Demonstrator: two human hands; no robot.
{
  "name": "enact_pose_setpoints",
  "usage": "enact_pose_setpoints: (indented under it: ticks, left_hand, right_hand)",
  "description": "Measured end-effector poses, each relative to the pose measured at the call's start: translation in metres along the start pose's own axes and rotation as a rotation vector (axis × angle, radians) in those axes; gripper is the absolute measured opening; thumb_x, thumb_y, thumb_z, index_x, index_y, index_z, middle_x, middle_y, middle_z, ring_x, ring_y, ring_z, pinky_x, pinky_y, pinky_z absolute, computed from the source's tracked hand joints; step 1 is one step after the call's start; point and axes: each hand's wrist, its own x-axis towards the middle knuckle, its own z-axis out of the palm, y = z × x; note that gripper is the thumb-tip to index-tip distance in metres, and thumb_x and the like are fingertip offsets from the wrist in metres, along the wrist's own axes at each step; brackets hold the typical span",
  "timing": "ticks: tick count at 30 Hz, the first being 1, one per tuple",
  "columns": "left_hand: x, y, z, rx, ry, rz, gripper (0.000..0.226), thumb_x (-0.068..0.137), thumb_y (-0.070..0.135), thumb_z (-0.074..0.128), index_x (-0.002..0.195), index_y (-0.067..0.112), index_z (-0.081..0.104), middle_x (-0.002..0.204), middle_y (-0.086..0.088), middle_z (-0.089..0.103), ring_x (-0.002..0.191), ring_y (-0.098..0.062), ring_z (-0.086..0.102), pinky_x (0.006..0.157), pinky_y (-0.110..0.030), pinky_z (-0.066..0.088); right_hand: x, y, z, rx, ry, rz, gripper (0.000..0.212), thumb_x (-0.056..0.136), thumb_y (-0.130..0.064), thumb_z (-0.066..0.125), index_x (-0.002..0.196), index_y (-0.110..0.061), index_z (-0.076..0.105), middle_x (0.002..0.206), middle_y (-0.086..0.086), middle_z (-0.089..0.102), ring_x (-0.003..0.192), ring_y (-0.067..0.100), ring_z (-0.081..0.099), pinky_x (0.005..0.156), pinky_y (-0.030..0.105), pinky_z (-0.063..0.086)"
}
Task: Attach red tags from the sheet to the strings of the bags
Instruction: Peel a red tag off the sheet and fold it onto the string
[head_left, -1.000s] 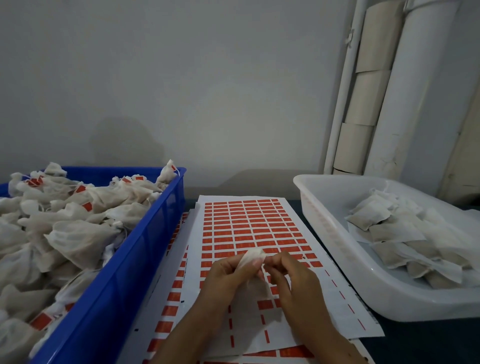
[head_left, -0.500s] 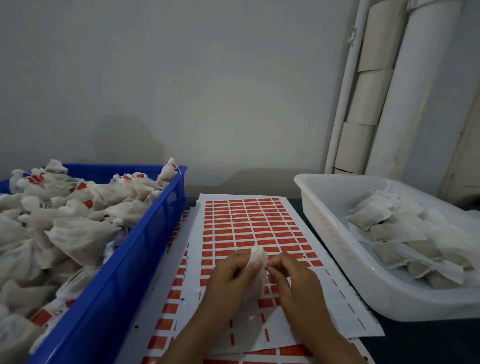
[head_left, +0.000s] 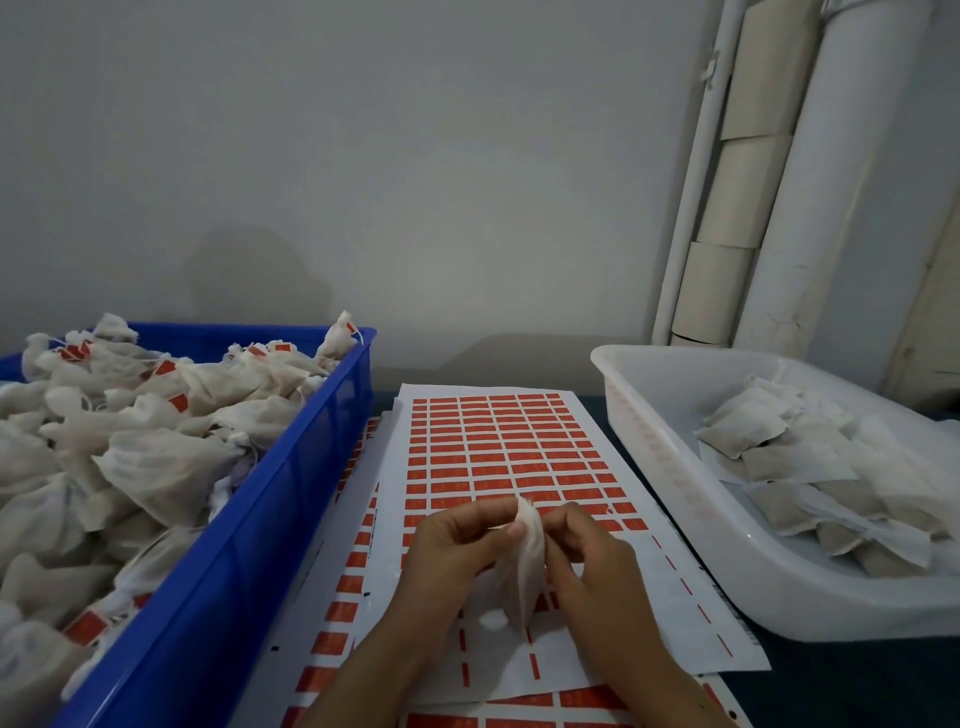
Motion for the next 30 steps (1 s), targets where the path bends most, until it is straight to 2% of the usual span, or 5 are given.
enact_pose_setpoints:
  ticks: [7, 12, 15, 20, 30]
  left_hand:
    - [-0.0022, 0.002, 0.0005, -0.021, 0.014, 0.0, 0.024, 0.065, 0.035, 0.066, 0.089, 0.034, 0.07, 0.092, 0.021, 0.07, 0.089, 0.006, 0.063, 0.063, -0.006, 0.048]
    - [-0.0058, 0.0045, 0.0039, -0.004, -0.018, -0.017, 0.025, 0.067, 0.038, 0.065, 0.091, 0.037, 0.069, 0.092, 0.025, 0.069, 0.087, 0.009, 0.062, 0.055, -0.002, 0.044]
    - [-0.0058, 0.0055, 0.0042, -0.027, -0.041, -0.016, 0.03, 0.066, 0.039, 0.064, 0.096, 0.034, 0.07, 0.096, 0.023, 0.069, 0.091, 0.007, 0.062, 0.059, -0.004, 0.046]
    - [-0.0035, 0.0027, 0.0027, -0.036, -0.027, 0.012, 0.032, 0.067, 0.039, 0.064, 0.096, 0.03, 0.071, 0.097, 0.021, 0.07, 0.092, 0.002, 0.064, 0.064, -0.009, 0.049]
    - [-0.0011, -0.0028, 0.0047, 0.119, 0.138, 0.101, 0.025, 0.06, 0.047, 0.067, 0.081, 0.035, 0.069, 0.085, 0.021, 0.07, 0.083, -0.002, 0.064, 0.06, -0.006, 0.047]
  right_hand:
    - [-0.0023, -0.0079, 0.0002, 0.151, -0.033, 0.03, 0.009, 0.091, -0.024, 0.05, 0.084, -0.029, 0.05, 0.077, -0.016, 0.062, 0.077, -0.005, 0.062, 0.064, 0.007, 0.048]
    - [0.0023, -0.0052, 0.0067, 0.155, -0.045, 0.109, 0.017, 0.093, -0.015, 0.048, 0.108, -0.012, 0.055, 0.104, -0.001, 0.064, 0.082, 0.004, 0.061, 0.075, 0.004, 0.044]
    - [0.0, -0.0033, 0.0083, 0.121, -0.06, 0.055, 0.018, 0.093, -0.021, 0.048, 0.11, -0.019, 0.054, 0.102, -0.01, 0.062, 0.083, 0.002, 0.059, 0.076, 0.001, 0.043]
    - [-0.0008, -0.0033, 0.005, 0.123, -0.013, 0.005, 0.005, 0.089, -0.026, 0.052, 0.088, -0.031, 0.053, 0.082, -0.019, 0.063, 0.076, 0.004, 0.063, 0.073, 0.01, 0.051]
    - [-0.0008, -0.0004, 0.0016, -0.055, 0.076, -0.057, 0.018, 0.091, -0.025, 0.052, 0.075, -0.031, 0.048, 0.07, -0.018, 0.056, 0.068, 0.009, 0.059, 0.066, 0.008, 0.044]
